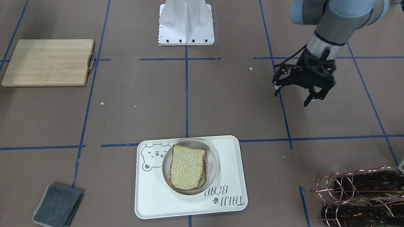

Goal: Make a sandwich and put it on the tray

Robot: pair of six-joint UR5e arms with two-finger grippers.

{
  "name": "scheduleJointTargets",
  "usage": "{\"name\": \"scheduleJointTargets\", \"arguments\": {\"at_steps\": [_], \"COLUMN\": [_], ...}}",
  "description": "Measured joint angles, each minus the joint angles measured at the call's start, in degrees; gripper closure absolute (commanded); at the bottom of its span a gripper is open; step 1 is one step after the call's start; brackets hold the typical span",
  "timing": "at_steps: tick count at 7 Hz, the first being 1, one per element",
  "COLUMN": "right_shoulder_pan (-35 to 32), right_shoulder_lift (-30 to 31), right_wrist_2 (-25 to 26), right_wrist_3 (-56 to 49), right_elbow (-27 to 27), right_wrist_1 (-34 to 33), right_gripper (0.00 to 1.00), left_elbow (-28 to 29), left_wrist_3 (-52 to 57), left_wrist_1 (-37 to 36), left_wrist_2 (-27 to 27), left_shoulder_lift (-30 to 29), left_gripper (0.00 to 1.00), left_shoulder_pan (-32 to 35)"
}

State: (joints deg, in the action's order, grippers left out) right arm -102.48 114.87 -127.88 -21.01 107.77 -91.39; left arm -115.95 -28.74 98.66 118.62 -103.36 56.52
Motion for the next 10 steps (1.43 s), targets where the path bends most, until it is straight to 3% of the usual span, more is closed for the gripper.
{"name": "scheduleJointTargets", "arguments": {"at_steps": [1, 3, 5, 7, 10], "right_shoulder_pan": [0.0, 0.0, 0.0, 0.0, 0.0], "right_shoulder_lift": [0.0, 0.1, 0.0, 0.1, 0.4], "right_wrist_2": [0.0, 0.0, -0.6, -4.0, -5.0], "right_wrist_3": [0.0, 0.0, 0.2, 0.1, -0.1], "right_elbow": [-0.1, -0.5, -1.1, -1.6, -1.6], "right_wrist_1": [0.0, -0.1, -0.3, -0.2, -0.1], "right_gripper": [0.0, 0.0, 0.0, 0.0, 0.0], "left_elbow": [-1.7, 2.1, 6.7, 7.8, 8.4], "left_wrist_3": [4.6, 20.6, 34.8, 43.9, 45.9], "left_wrist_1": [-0.8, -1.6, -7.1, -10.3, -13.4], "left_wrist_2": [5.6, 12.3, 13.2, 13.0, 12.9], "left_shoulder_lift": [6.8, 17.9, 23.5, 28.3, 30.9], "left_gripper": [0.0, 0.0, 0.0, 0.0, 0.0], "left_shoulder_pan": [6.9, 18.3, 27.4, 34.2, 36.5]}}
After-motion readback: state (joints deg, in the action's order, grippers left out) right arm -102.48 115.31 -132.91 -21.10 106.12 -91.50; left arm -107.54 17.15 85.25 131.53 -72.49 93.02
